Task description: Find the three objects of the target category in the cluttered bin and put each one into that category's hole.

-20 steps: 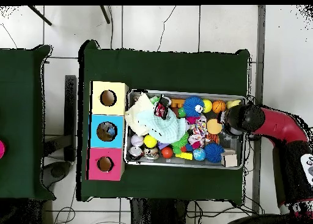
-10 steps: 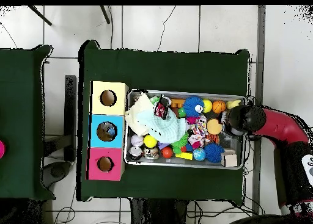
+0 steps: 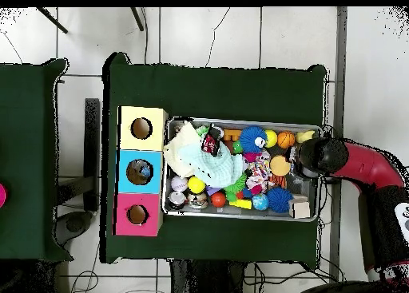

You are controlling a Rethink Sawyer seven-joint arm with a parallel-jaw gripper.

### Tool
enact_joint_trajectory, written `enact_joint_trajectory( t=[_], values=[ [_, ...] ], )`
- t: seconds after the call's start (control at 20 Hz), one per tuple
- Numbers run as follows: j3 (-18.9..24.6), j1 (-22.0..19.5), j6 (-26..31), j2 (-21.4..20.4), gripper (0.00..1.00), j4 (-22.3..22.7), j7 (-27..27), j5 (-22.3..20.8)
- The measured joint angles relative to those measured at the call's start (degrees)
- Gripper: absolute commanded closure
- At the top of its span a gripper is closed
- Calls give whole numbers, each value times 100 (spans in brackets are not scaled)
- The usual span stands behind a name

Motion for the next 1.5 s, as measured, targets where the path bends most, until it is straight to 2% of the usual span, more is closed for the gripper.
enact_joint_trajectory(
  t=[0.45, 0.7, 0.8, 1.1, 1.5],
  values=[
    [-166, 39, 1, -181, 0, -11, 0, 1],
    [-265, 40, 6, -3, 0, -242, 0, 14],
    [-268, 94, -1, 248, 0, -457, 0, 2],
    [-302, 140, 0, 522, 0, -608, 0, -1],
    [-332, 118, 1, 362, 0, -473, 0, 0]
  ],
)
